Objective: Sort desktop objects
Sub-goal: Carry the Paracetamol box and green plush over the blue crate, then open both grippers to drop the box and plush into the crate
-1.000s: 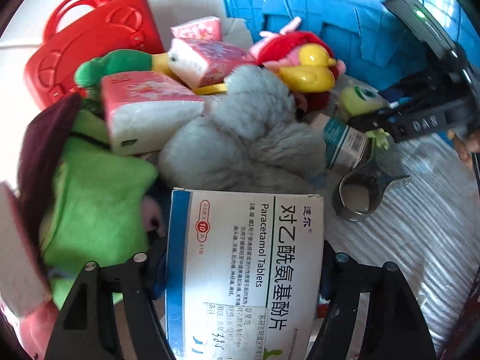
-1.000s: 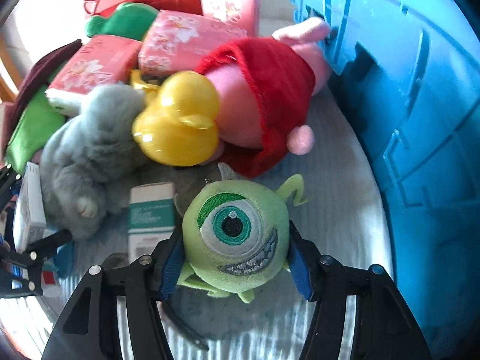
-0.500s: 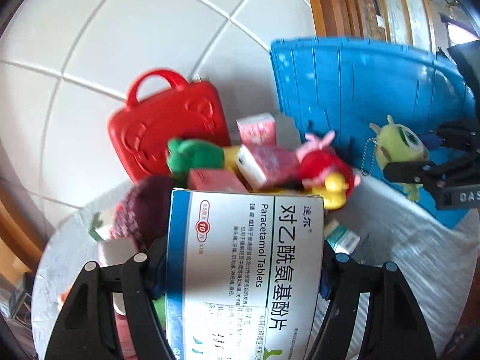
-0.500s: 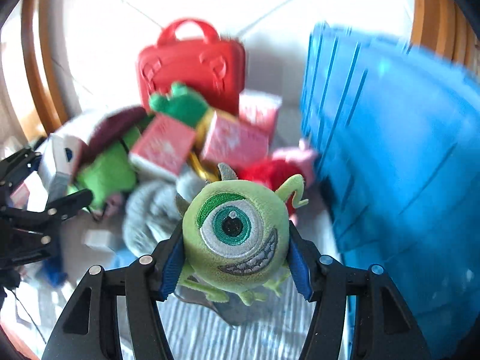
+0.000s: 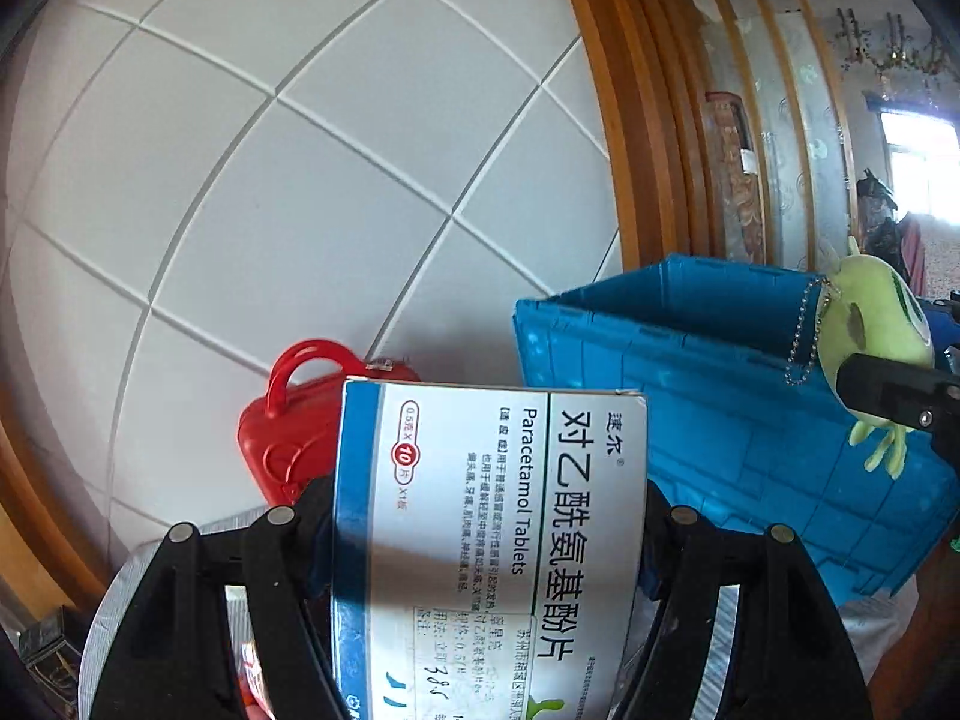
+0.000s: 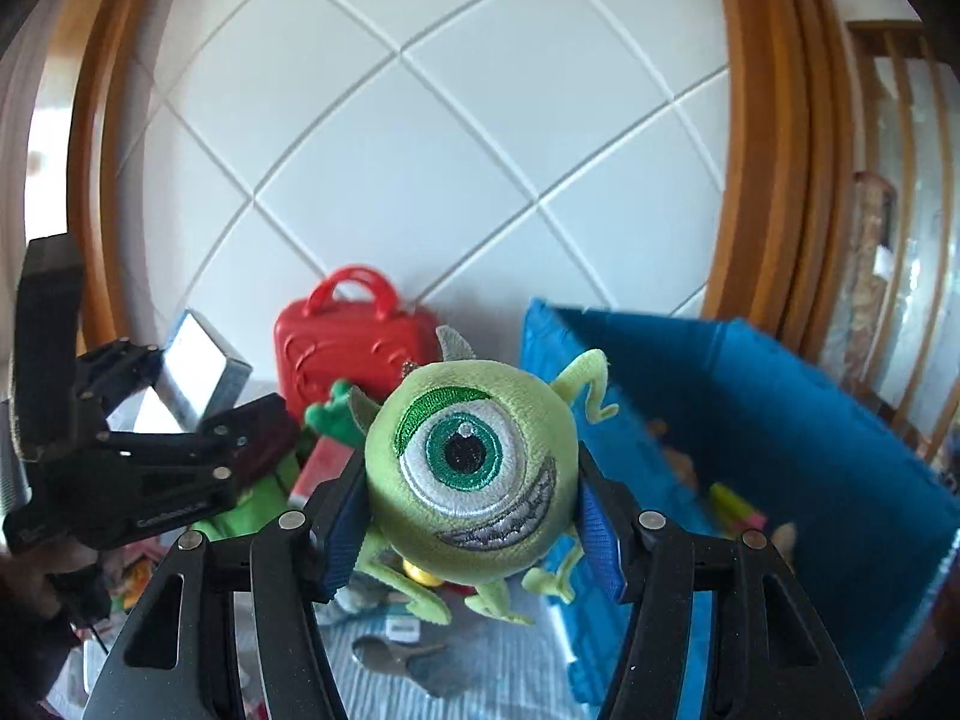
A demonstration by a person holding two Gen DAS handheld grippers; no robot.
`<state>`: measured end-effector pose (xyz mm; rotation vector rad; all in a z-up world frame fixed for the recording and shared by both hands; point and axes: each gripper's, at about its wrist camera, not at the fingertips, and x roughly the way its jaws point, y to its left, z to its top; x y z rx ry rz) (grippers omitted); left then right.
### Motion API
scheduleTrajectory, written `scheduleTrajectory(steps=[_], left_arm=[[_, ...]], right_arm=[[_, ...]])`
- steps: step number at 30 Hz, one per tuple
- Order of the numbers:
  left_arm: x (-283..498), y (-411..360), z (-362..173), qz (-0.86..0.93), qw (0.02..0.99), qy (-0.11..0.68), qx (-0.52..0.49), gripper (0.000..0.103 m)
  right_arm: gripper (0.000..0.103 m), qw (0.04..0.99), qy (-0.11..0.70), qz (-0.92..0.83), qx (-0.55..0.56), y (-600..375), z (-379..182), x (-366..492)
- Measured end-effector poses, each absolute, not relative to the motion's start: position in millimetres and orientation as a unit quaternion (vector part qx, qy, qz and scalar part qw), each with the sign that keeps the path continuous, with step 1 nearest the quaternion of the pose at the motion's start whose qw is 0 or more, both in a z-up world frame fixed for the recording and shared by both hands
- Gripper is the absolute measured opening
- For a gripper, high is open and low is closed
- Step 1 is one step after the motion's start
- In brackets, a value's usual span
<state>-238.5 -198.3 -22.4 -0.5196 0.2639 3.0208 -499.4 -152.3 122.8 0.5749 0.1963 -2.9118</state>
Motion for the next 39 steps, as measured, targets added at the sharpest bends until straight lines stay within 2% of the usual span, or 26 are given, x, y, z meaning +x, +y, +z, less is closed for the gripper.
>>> scheduleTrajectory(steps=[11, 19, 24, 26, 28, 30, 39], left_arm=[[-236, -80, 54, 0.983, 0.101, 0.104, -0.113, 0.071], [-268, 17, 77, 0.979, 0.122, 0.112, -0.117, 0.071], [-317, 82, 79, 0.971, 0.111, 0.149, -0.150, 0.072], [-330, 96, 79, 0.972, 0.080, 0.162, -0.153, 0.078], [-336, 102, 83, 0.974, 0.061, 0.160, -0.149, 0.090], [-337, 104, 91, 0.978, 0.049, 0.143, -0.143, 0.094], [-319, 95, 90, 0.984, 0.026, 0.128, -0.125, 0.095]], right_arm=[[0.060, 0.001, 0.031, -0.992, 0.119, -50, 196, -445], [0.061, -0.013, -0.012, -0.991, 0.136, 60, 200, -464], [0.062, -0.021, -0.032, -0.987, 0.153, 116, 195, -492], [0.066, -0.036, -0.031, -0.986, 0.163, 132, 191, -511], [0.069, -0.049, -0.040, -0.985, 0.162, 147, 190, -523], [0.073, -0.047, -0.046, -0.986, 0.156, 157, 190, -528], [0.083, -0.011, -0.061, -0.992, 0.111, 170, 195, -507]])
